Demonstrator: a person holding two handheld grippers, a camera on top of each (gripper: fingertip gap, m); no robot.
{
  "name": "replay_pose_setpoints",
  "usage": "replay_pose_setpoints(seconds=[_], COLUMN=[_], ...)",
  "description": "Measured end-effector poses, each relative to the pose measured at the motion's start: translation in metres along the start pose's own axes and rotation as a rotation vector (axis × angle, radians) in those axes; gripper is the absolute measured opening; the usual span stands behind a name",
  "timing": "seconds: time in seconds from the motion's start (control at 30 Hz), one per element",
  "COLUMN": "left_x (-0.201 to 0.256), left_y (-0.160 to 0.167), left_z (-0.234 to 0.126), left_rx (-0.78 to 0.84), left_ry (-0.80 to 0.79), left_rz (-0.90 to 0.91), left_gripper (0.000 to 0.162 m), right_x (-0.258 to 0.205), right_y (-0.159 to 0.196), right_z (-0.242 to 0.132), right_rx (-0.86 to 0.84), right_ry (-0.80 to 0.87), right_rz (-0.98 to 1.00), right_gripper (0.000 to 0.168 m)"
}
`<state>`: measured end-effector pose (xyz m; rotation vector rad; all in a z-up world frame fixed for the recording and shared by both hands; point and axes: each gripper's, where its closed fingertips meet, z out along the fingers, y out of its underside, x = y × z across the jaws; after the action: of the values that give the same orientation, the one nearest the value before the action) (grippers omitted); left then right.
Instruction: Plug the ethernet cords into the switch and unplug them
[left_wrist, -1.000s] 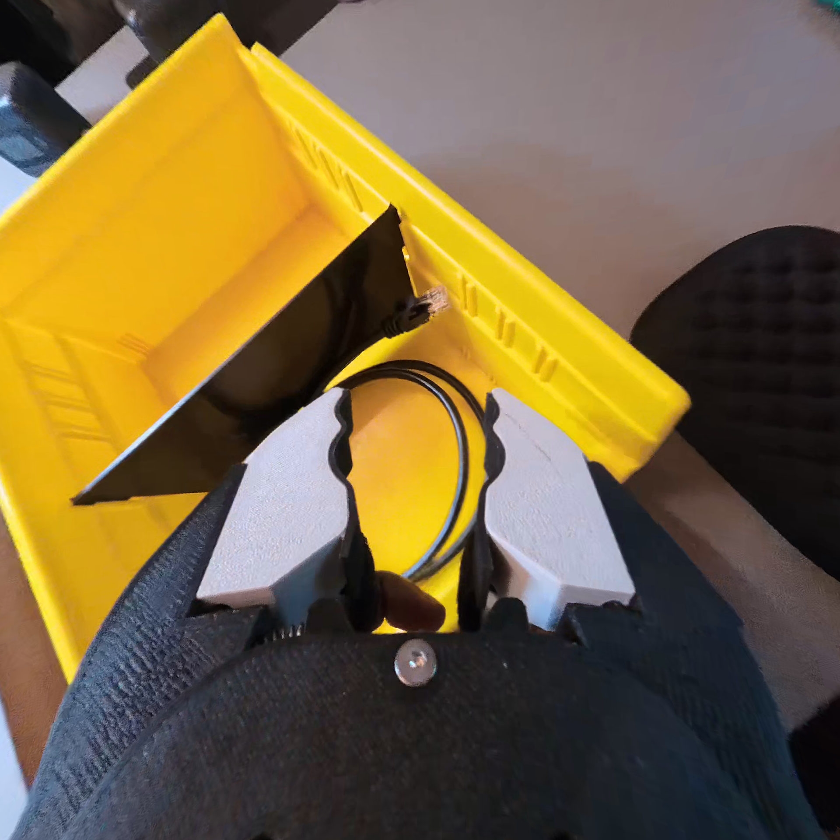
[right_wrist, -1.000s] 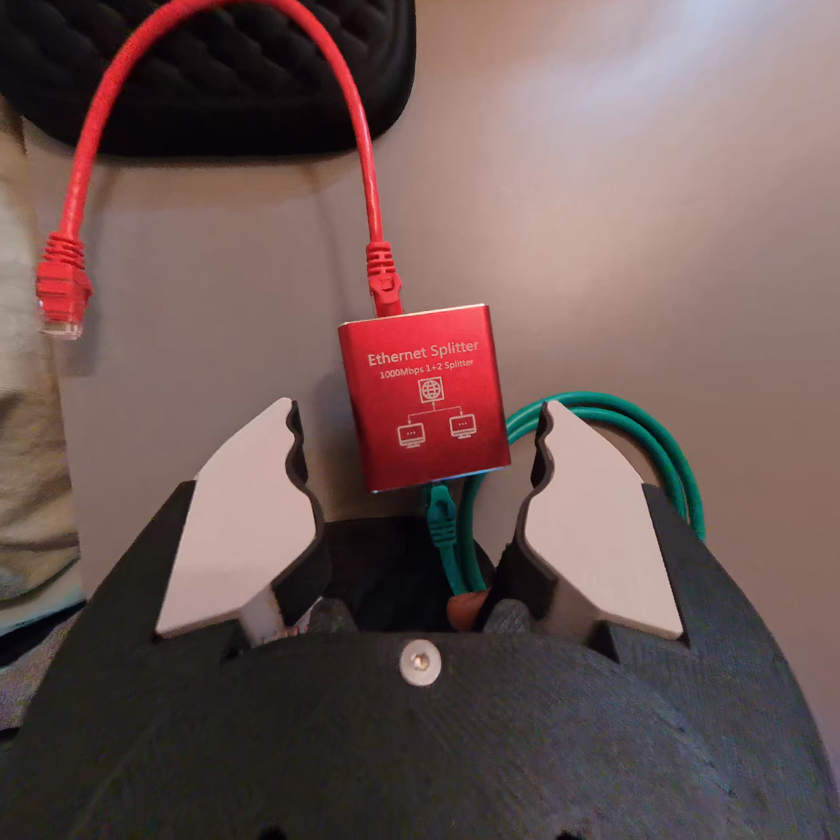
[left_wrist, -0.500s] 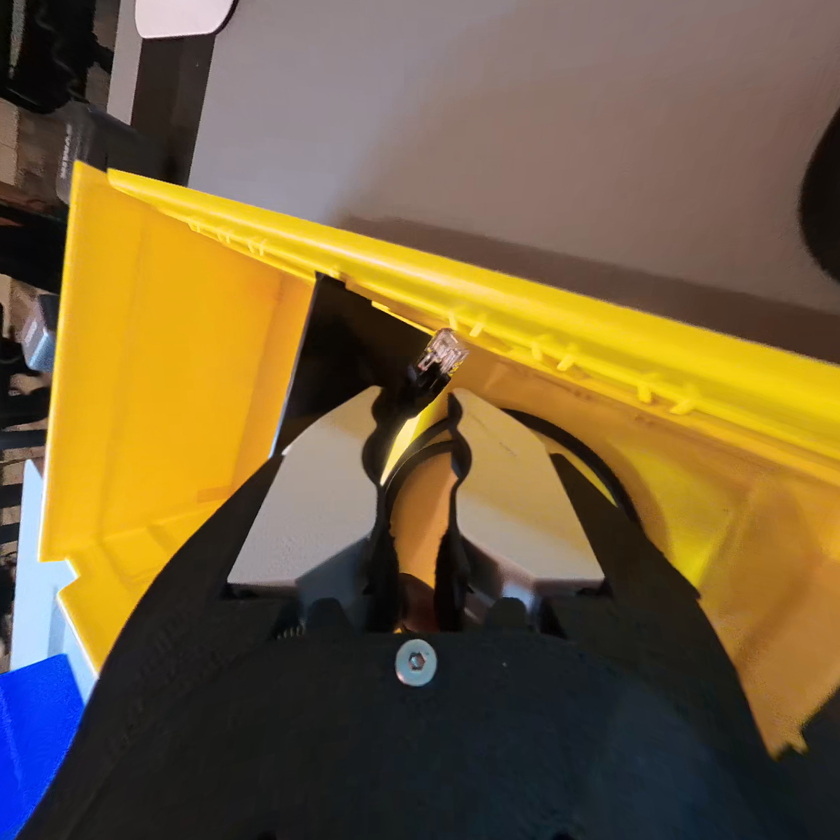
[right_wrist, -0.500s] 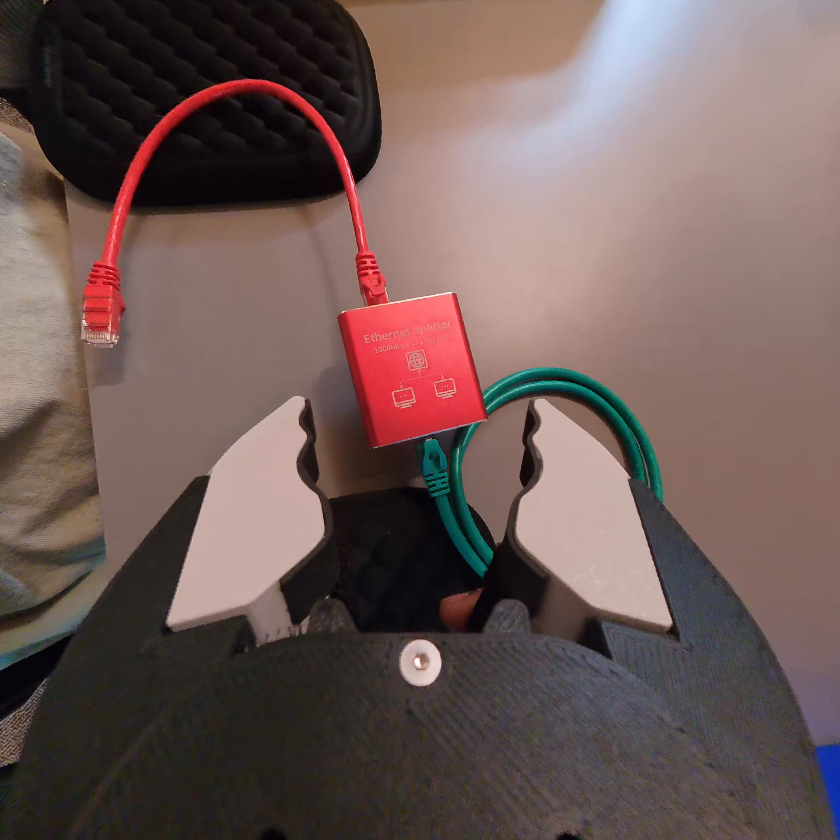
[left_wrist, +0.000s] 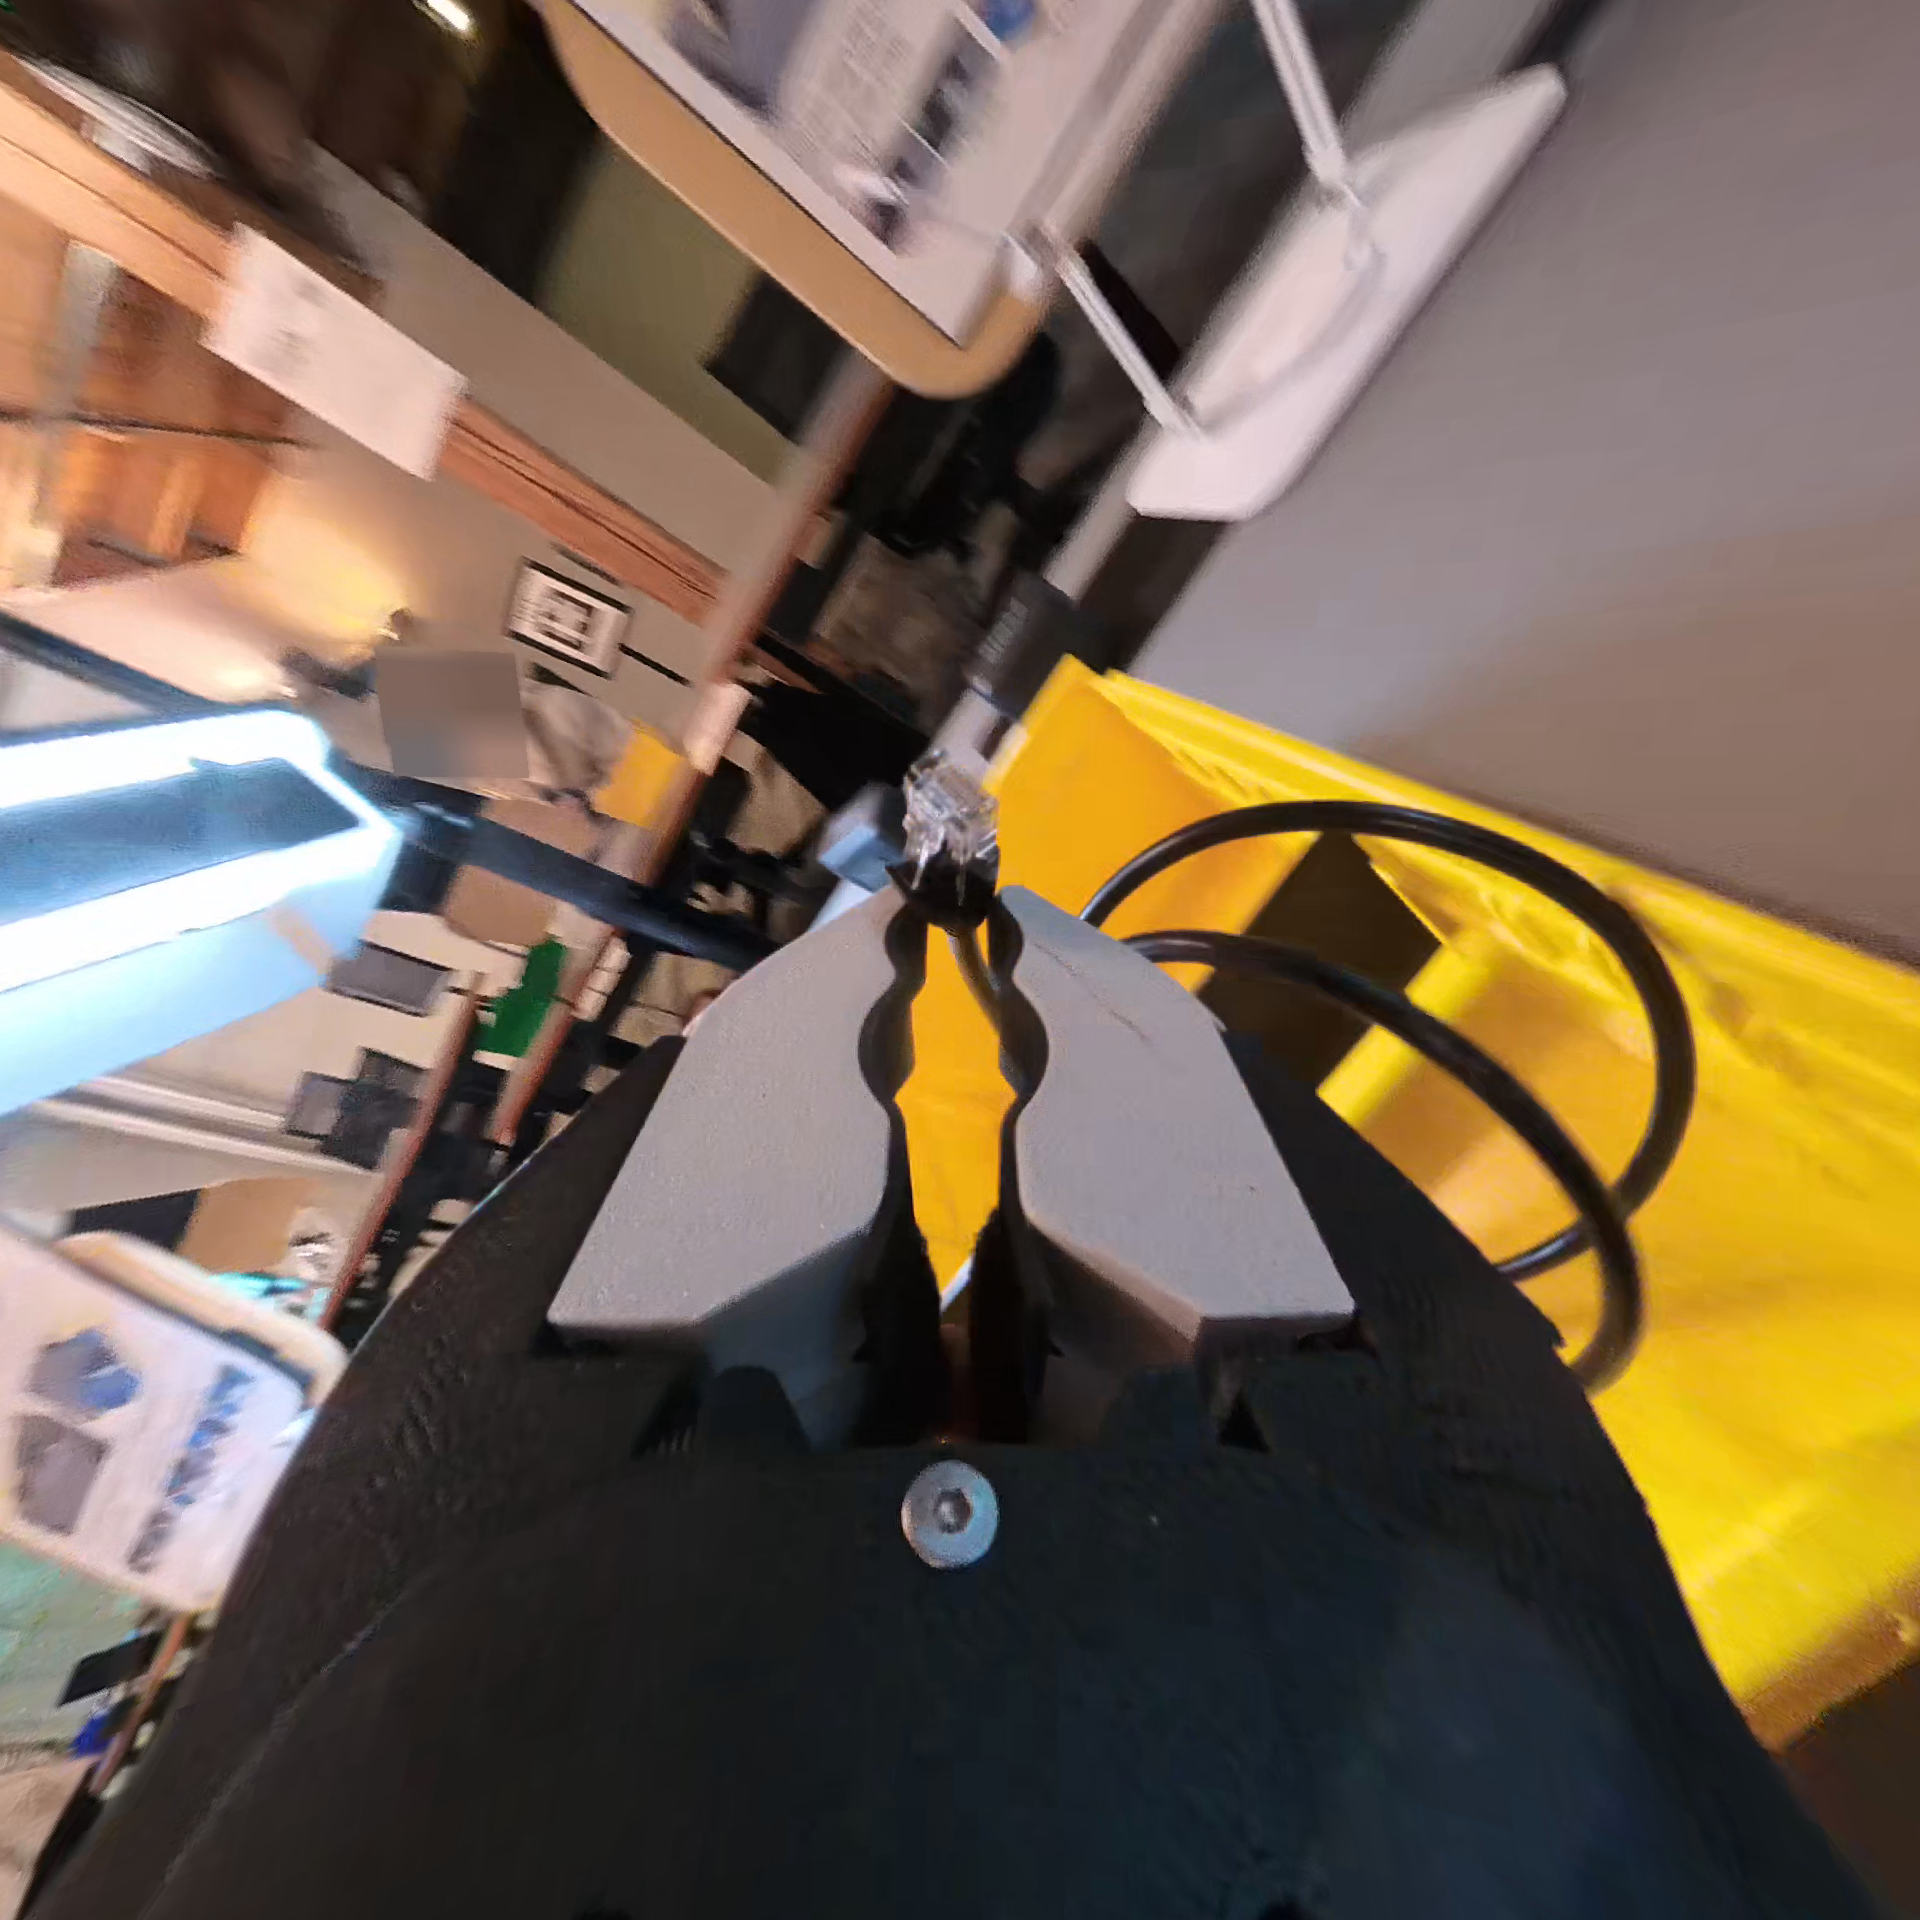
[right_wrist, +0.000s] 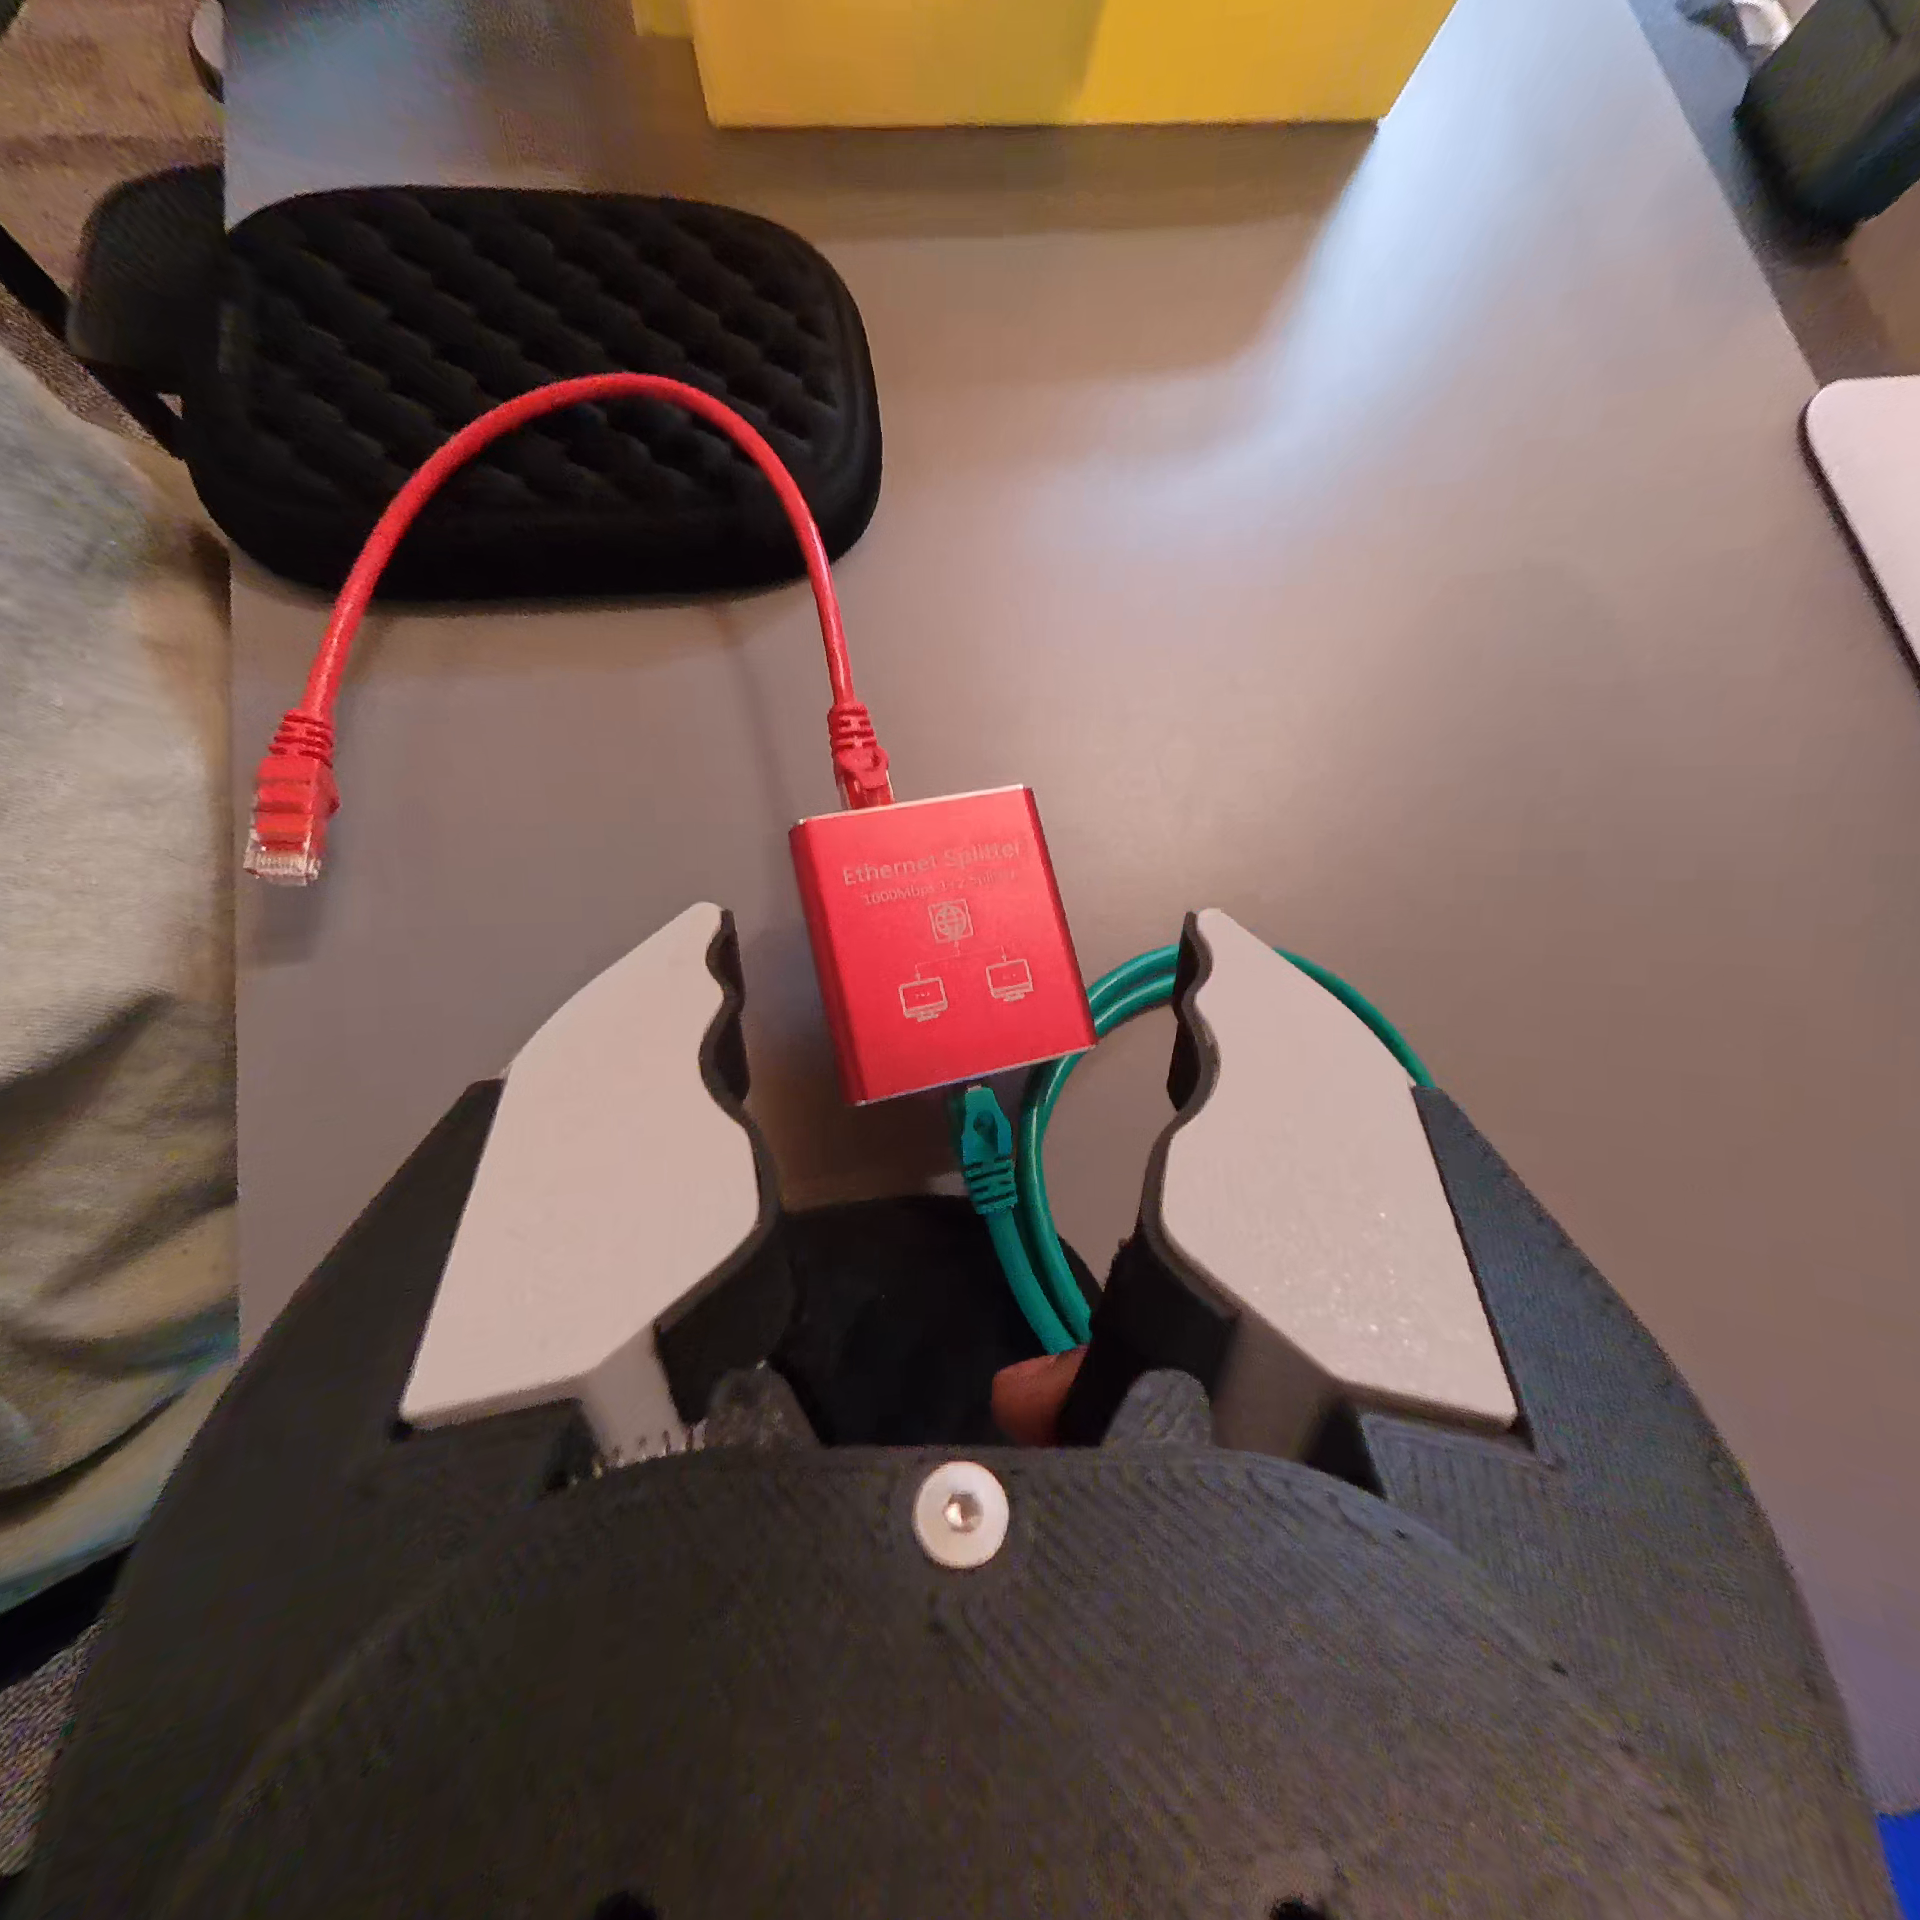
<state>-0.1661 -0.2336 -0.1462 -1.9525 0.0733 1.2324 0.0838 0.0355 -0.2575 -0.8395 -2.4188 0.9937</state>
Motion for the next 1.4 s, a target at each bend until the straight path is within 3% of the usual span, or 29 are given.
replay_pose_setpoints(seconds=[0.13, 0.23, 0.43, 0.57, 0.7, 0.8, 1.03, 1.17, 1.3, 1.4], left_x=[-0.04, -0.045, 0.022, 0.081, 0.133, 0.162, 0.181, 0.182, 0.186, 0.188], left_y=[-0.051, -0.094, -0.166, -0.198, -0.215, -0.222, -0.231, -0.231, -0.231, -0.236], left_z=[-0.039, -0.063, -0.064, -0.056, -0.04, -0.031, -0.023, -0.022, -0.025, -0.036], left_rx=[0.124, 0.21, 0.379, 0.454, 0.467, 0.47, 0.481, 0.476, 0.494, 0.596], left_ry=[-0.234, -0.313, -0.153, -0.054, 0.022, 0.046, 0.073, 0.061, 0.094, 0.236], left_rz=[0.076, 0.125, 0.077, 0.049, 0.064, 0.07, 0.035, 0.056, 0.069, -0.025], left_gripper=[0.01, 0.01, 0.01, 0.01, 0.01, 0.01, 0.01, 0.01, 0.01, 0.019], right_x=[-0.001, 0.0, -0.012, -0.037, -0.051, -0.044, -0.033, -0.029, -0.031, -0.038], right_y=[-0.013, -0.034, -0.109, -0.147, -0.166, -0.168, -0.153, -0.145, -0.143, -0.142], right_z=[-0.002, -0.009, -0.037, -0.047, -0.051, -0.05, -0.04, -0.034, -0.034, -0.041], right_rx=[0.048, 0.14, 0.438, 0.598, 0.678, 0.679, 0.62, 0.57, 0.539, 0.584], right_ry=[0.025, 0.073, 0.256, 0.266, 0.276, 0.404, 0.56, 0.569, 0.571, 0.409], right_rz=[-0.028, -0.058, -0.236, -0.305, -0.33, -0.356, -0.308, -0.308, -0.385, -0.384], right_gripper=[0.079, 0.075, 0.061, 0.044, 0.043, 0.034, 0.028, 0.015, 0.012, 0.012])
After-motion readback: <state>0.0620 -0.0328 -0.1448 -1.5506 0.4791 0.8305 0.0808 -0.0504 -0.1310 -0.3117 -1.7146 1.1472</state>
